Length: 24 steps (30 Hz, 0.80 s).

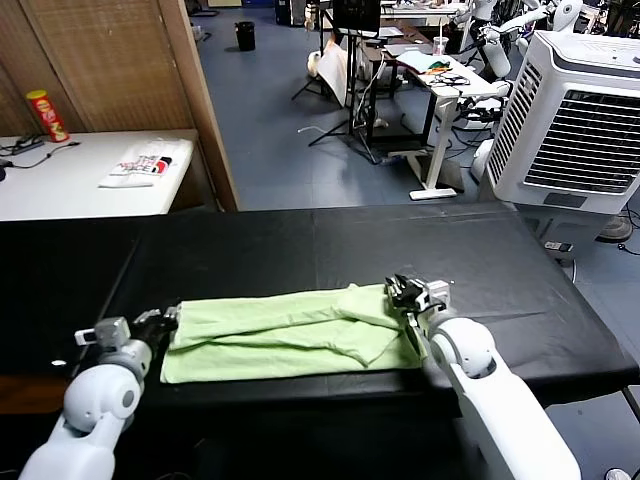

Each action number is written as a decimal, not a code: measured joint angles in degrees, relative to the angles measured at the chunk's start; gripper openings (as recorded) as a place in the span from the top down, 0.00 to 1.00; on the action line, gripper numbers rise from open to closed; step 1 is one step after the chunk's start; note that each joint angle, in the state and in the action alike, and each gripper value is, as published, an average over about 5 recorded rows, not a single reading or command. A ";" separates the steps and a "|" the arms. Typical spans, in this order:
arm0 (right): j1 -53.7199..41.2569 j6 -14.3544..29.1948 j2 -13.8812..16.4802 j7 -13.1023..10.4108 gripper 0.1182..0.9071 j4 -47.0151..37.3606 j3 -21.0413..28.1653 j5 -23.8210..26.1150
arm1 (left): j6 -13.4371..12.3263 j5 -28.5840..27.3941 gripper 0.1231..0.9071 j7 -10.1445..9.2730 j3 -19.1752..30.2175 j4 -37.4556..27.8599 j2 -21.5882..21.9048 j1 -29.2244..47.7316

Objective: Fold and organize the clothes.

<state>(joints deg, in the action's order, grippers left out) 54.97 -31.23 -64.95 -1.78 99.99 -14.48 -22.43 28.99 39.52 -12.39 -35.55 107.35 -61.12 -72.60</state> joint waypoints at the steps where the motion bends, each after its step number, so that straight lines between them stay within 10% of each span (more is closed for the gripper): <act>1: 0.78 -0.06 0.35 -0.02 0.29 1.16 -0.39 -0.05 | -0.19 -0.06 0.45 0.04 -0.28 0.16 0.11 -0.19; 7: 5.99 -0.26 1.69 0.12 0.14 8.11 -2.47 -0.21 | -1.56 0.59 0.16 0.25 -2.69 2.88 -1.04 -3.54; 24: 11.20 -0.23 0.84 0.18 0.14 13.71 -2.38 1.01 | -2.92 3.82 0.17 1.79 -5.68 7.46 -9.02 -14.36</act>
<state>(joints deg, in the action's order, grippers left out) 66.17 -31.46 -64.11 -1.60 113.71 -16.86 -21.43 26.06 43.34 -10.61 -41.23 114.81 -70.15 -86.96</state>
